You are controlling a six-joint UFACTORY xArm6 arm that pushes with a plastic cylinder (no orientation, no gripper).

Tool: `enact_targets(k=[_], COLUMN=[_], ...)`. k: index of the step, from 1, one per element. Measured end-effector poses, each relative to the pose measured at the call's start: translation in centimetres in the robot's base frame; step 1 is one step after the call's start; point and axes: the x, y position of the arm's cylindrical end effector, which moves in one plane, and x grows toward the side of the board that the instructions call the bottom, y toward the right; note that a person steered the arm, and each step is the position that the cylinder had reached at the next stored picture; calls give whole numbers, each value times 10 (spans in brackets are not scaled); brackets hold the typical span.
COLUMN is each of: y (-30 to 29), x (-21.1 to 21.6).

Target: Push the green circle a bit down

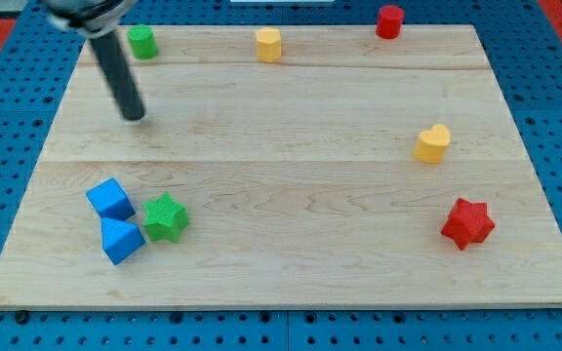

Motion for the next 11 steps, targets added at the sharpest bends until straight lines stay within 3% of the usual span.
enact_targets(k=[1,2,3,5,6,8,9,11], y=[39,39,20,-35,-44,-95,-97,-65], x=[-54,-122,-160,-140,-161,-126,-111,-154])
